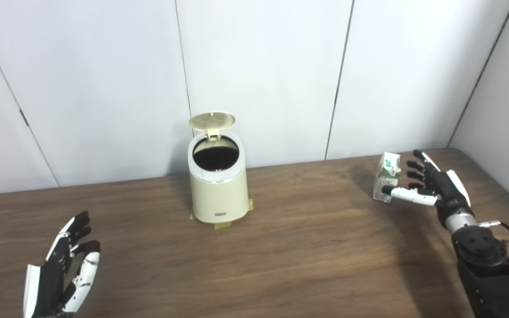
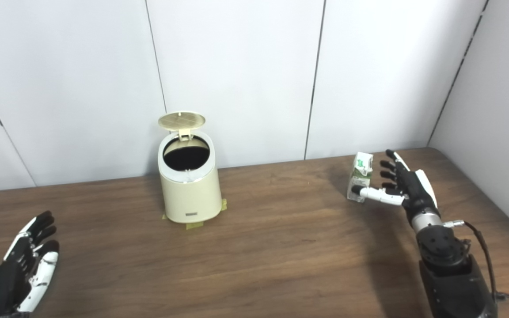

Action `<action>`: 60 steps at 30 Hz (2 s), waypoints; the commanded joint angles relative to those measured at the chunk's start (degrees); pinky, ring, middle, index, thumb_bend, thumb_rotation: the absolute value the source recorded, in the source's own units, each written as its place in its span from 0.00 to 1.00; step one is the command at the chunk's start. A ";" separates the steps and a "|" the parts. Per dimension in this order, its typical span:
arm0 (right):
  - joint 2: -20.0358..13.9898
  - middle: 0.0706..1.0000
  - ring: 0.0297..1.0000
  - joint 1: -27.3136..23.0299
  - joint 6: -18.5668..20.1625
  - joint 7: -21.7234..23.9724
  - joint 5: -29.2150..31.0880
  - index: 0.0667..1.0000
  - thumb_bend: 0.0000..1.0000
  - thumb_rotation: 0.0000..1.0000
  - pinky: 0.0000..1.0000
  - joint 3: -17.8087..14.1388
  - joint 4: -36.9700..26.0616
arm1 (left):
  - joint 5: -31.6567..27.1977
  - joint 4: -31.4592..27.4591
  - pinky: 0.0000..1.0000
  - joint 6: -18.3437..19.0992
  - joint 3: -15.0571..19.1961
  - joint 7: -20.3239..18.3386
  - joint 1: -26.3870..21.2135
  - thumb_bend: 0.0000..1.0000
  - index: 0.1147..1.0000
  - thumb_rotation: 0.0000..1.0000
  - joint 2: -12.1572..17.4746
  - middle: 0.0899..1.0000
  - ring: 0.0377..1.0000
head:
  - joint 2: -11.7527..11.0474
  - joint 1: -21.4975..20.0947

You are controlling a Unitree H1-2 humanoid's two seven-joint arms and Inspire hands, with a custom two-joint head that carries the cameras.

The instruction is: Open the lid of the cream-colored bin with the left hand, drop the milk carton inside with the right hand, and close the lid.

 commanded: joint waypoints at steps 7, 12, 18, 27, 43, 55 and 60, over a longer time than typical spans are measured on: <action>-1.75 0.88 0.88 -6.30 -5.62 2.61 1.87 0.93 0.86 0.00 0.82 0.20 6.51 | 3.56 -0.96 0.73 -3.67 0.61 1.19 -0.49 0.31 0.84 0.56 1.11 0.85 0.82 | 0.31 -0.30; -1.77 0.87 0.87 -7.69 -6.99 2.18 0.94 0.95 0.81 0.00 0.79 1.00 9.47 | 2.80 -0.46 0.72 -5.06 1.11 0.91 -0.64 0.30 0.83 0.52 1.81 0.84 0.82 | 0.50 -0.72; -1.38 0.88 0.88 -10.17 -9.54 1.54 0.52 0.95 0.78 0.00 0.84 1.66 13.68 | 1.53 -1.02 0.74 -4.88 1.24 0.11 -0.60 0.27 0.84 0.46 2.02 0.85 0.84 | 0.25 -0.84; -1.22 0.88 0.84 -14.07 -13.68 -0.23 -0.93 0.93 0.82 0.00 0.78 3.01 20.92 | 0.94 -2.98 0.76 -3.19 1.55 -0.84 -0.25 0.25 0.85 0.38 2.21 0.86 0.85 | 0.12 -1.22; -1.71 0.90 0.76 -19.87 -16.93 1.08 2.11 0.94 0.55 0.00 0.56 2.41 30.81 | -0.57 -5.52 0.76 -0.69 2.27 -2.59 0.37 0.30 0.85 0.30 2.33 0.87 0.86 | -0.05 -1.36; -1.34 0.82 0.80 -20.79 -16.68 0.48 3.58 0.84 0.27 0.00 0.72 1.37 32.12 | -0.43 -6.79 0.74 0.83 2.46 -2.60 0.73 0.36 0.86 0.09 1.99 0.88 0.85 | 0.21 -1.58; -1.74 0.77 0.76 -20.96 -17.90 1.61 4.32 0.79 0.30 0.00 0.69 1.49 33.19 | -0.25 -6.99 0.75 1.01 2.37 -2.53 0.77 0.38 0.86 0.05 2.06 0.88 0.85 | 0.21 -1.58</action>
